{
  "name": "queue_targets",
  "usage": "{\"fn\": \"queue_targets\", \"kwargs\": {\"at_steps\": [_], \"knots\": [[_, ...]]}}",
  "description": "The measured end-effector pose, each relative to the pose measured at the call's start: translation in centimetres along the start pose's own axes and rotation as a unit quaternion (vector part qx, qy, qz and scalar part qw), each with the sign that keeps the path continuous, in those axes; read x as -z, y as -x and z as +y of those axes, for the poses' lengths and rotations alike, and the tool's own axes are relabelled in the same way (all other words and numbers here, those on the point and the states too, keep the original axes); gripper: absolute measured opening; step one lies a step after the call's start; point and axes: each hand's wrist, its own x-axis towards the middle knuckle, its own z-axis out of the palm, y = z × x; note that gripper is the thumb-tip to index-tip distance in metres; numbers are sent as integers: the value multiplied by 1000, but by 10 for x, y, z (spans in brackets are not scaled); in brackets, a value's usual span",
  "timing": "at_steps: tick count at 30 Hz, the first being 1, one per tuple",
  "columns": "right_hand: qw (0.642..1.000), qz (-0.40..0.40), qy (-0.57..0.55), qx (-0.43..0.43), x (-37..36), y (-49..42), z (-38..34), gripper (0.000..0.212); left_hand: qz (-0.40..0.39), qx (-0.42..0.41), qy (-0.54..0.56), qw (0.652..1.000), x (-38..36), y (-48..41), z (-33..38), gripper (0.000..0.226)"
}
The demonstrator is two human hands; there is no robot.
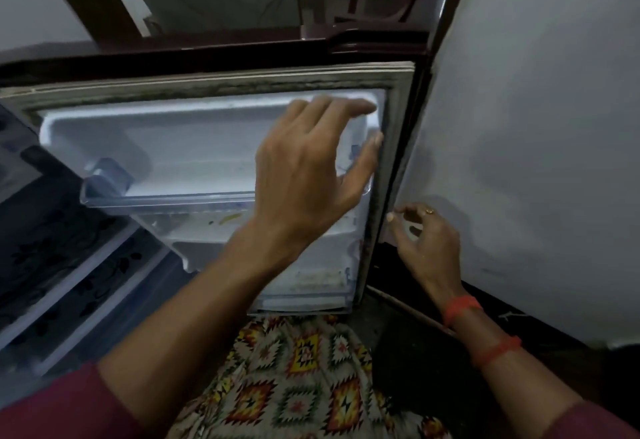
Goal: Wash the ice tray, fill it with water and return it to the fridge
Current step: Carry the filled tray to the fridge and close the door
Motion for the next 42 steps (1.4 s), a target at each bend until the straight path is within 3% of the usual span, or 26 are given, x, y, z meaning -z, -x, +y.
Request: {"fn": "queue_targets", "kwargs": {"at_steps": [5, 8, 15, 28, 37, 42], "knots": [[998, 23, -62, -5, 11, -23, -11, 26, -22, -14, -11, 1000, -25, -58, 6, 34], [995, 30, -98, -9, 15, -33, -17, 21, -58, 2, -51, 997, -42, -84, 7, 44], [990, 0, -138, 3, 27, -48, -28, 31, -155, 40, -148, 976, -68, -110, 1, 64], [979, 2, -202, 6, 38, -57, -29, 32, -116, 65, -122, 983, -38, -76, 33, 50], [970, -77, -229, 7, 29, -19, -33, 52, -90, 64, -29, 993, 17, -29, 60, 34], [959, -107, -263, 5, 25, 9, -38, 41, -65, 86, -3, 994, 51, 6, 76, 29]]}}
